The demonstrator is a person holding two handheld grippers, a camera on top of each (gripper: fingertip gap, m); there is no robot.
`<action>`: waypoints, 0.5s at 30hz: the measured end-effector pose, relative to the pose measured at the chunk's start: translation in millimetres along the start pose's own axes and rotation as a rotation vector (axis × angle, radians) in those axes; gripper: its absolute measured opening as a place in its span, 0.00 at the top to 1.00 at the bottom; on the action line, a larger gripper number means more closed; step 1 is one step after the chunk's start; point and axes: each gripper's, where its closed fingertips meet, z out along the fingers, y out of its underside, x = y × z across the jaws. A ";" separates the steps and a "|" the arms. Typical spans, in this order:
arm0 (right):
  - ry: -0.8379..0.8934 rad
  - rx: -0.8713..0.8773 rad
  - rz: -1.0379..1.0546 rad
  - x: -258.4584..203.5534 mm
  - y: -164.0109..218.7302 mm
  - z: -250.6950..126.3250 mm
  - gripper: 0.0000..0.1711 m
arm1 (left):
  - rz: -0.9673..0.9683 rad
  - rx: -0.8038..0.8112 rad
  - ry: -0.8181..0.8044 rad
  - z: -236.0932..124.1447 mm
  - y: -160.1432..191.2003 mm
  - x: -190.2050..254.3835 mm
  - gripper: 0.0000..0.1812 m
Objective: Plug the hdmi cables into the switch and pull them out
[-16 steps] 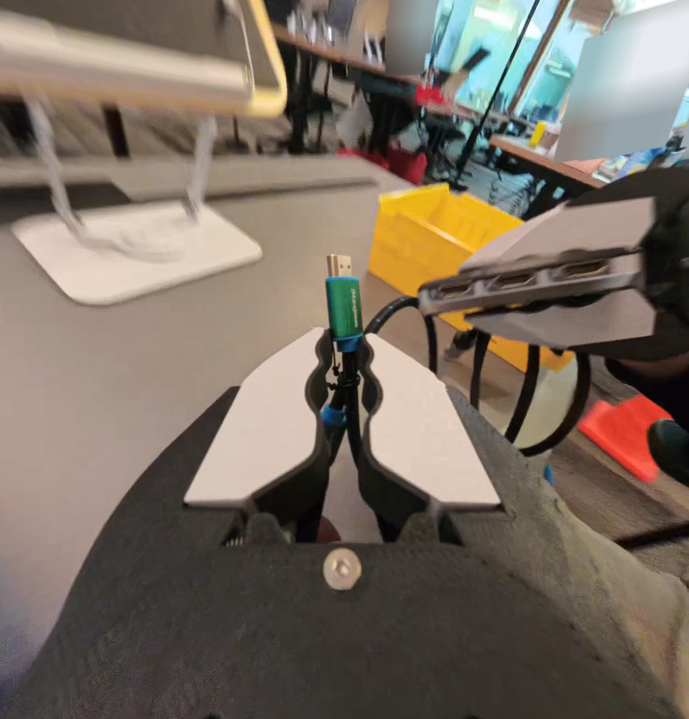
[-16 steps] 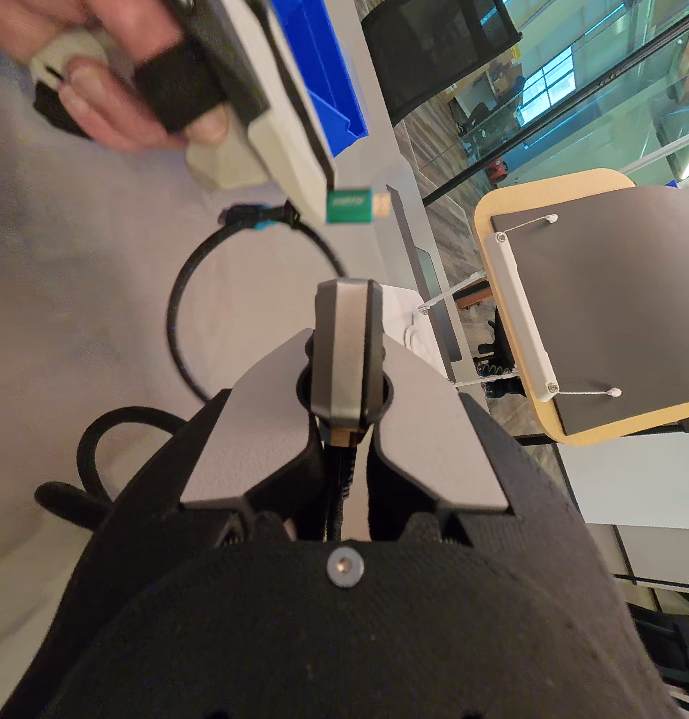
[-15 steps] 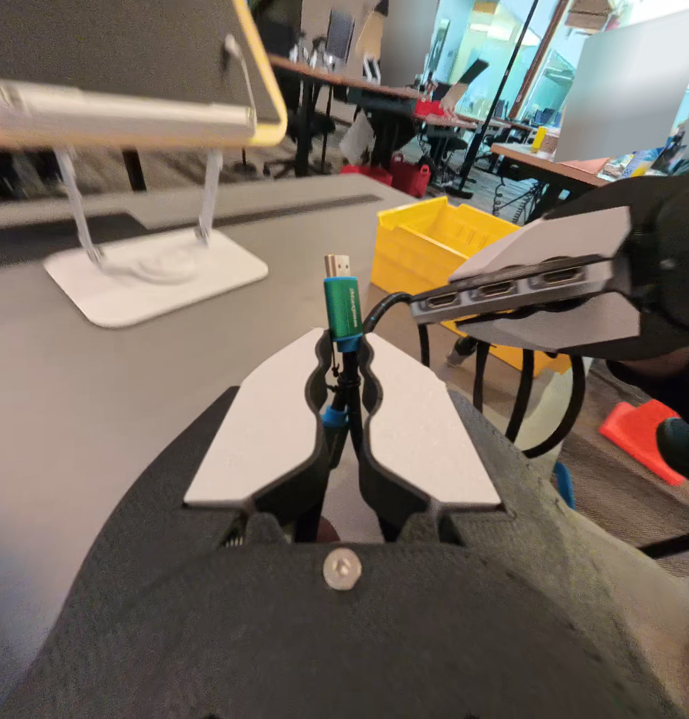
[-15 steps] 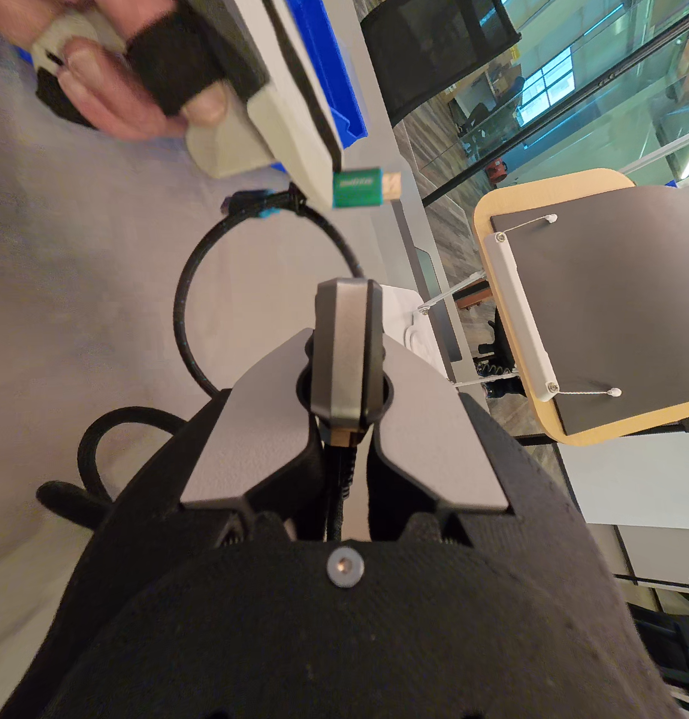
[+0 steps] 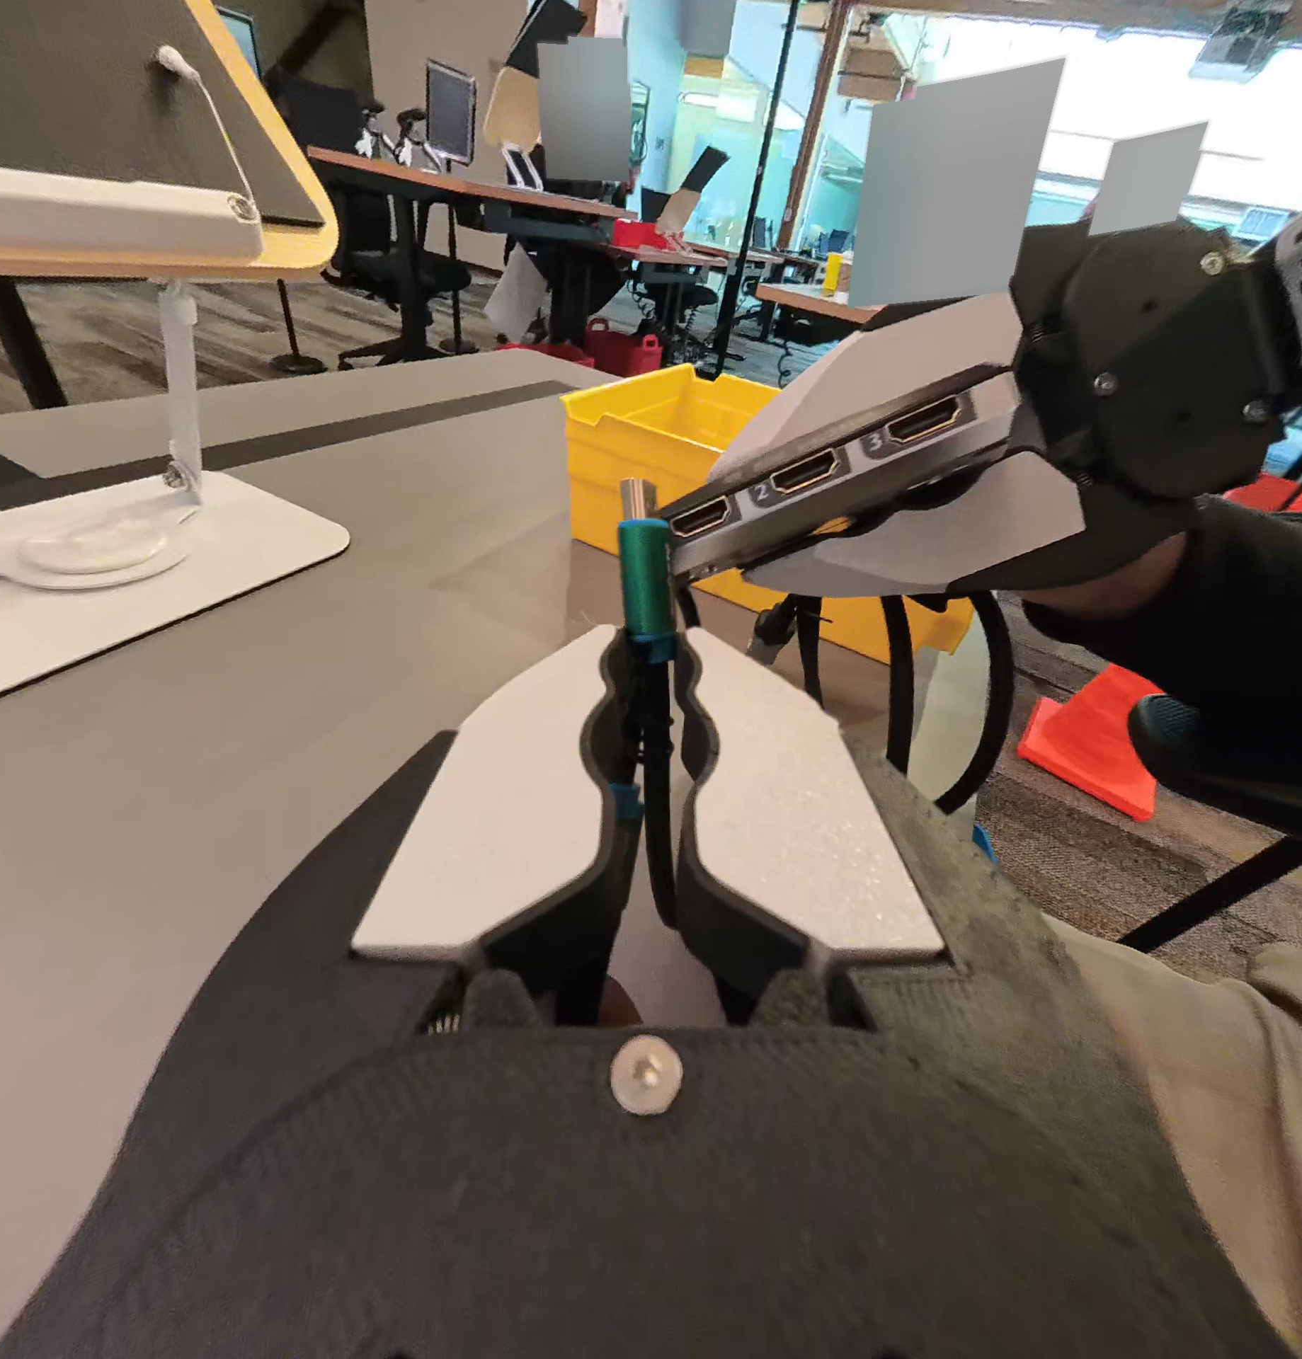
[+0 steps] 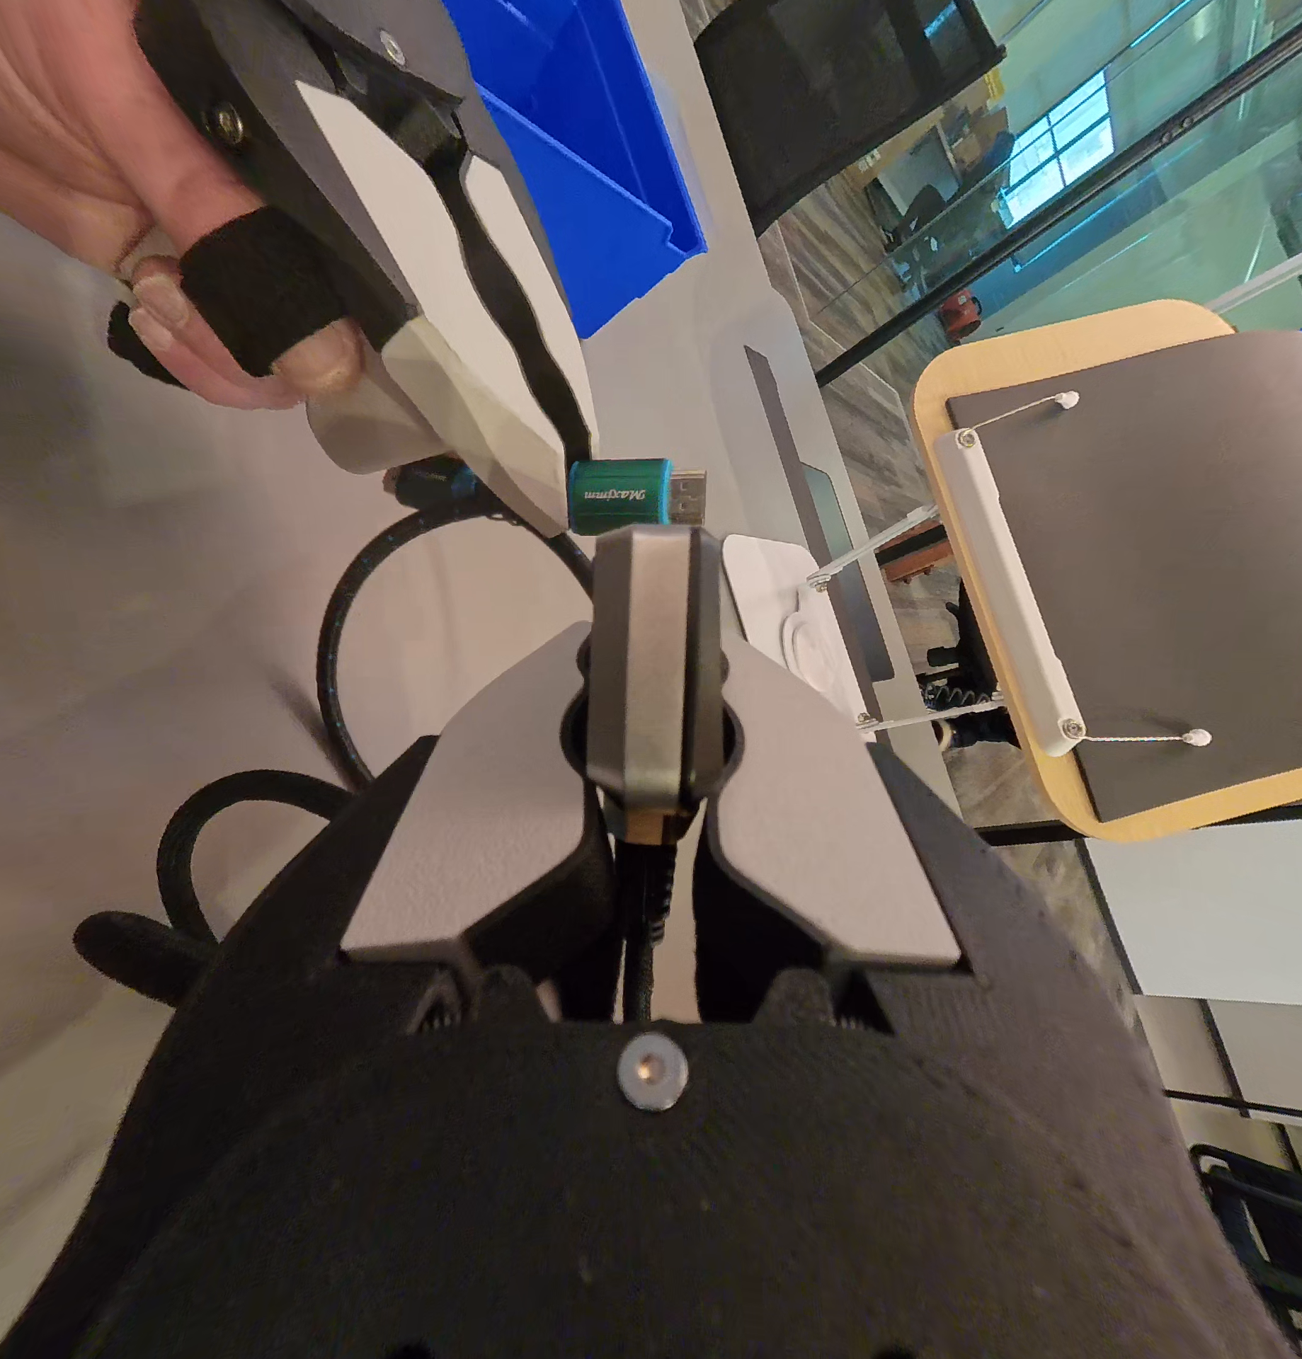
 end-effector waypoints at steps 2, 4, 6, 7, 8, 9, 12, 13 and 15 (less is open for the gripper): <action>-0.004 0.000 0.006 -0.2 0.5 -0.1 0.87 | -0.014 0.006 0.031 0.7 0.1 3.6 0.94; -0.017 0.010 0.003 -2.7 -1.3 0.3 0.87 | -0.024 -0.010 0.071 4.6 3.8 10.8 0.92; -0.023 0.004 -0.009 -5.2 -2.5 1.9 0.87 | 0.012 -0.031 0.064 10.4 7.0 15.5 0.90; -0.021 0.000 -0.012 -5.1 -2.4 2.2 0.87 | 0.014 -0.031 0.066 12.1 6.6 17.3 0.90; -0.020 0.002 -0.007 -4.4 -2.1 1.7 0.87 | 0.024 -0.034 0.056 12.9 6.7 16.5 0.91; -0.020 0.008 0.001 -3.7 -2.1 0.8 0.87 | 0.033 -0.040 0.043 13.2 7.0 15.5 0.92; -0.021 0.015 -0.001 -4.1 -2.9 -0.4 0.87 | 0.038 -0.050 0.020 12.5 6.2 10.9 0.94; -0.023 0.018 -0.004 -4.9 -3.7 -0.1 0.87 | 0.049 -0.052 0.017 11.4 4.9 10.0 0.94; -0.027 0.020 -0.010 -6.3 -5.2 0.5 0.87 | 0.088 -0.062 -0.025 9.4 1.9 5.6 0.94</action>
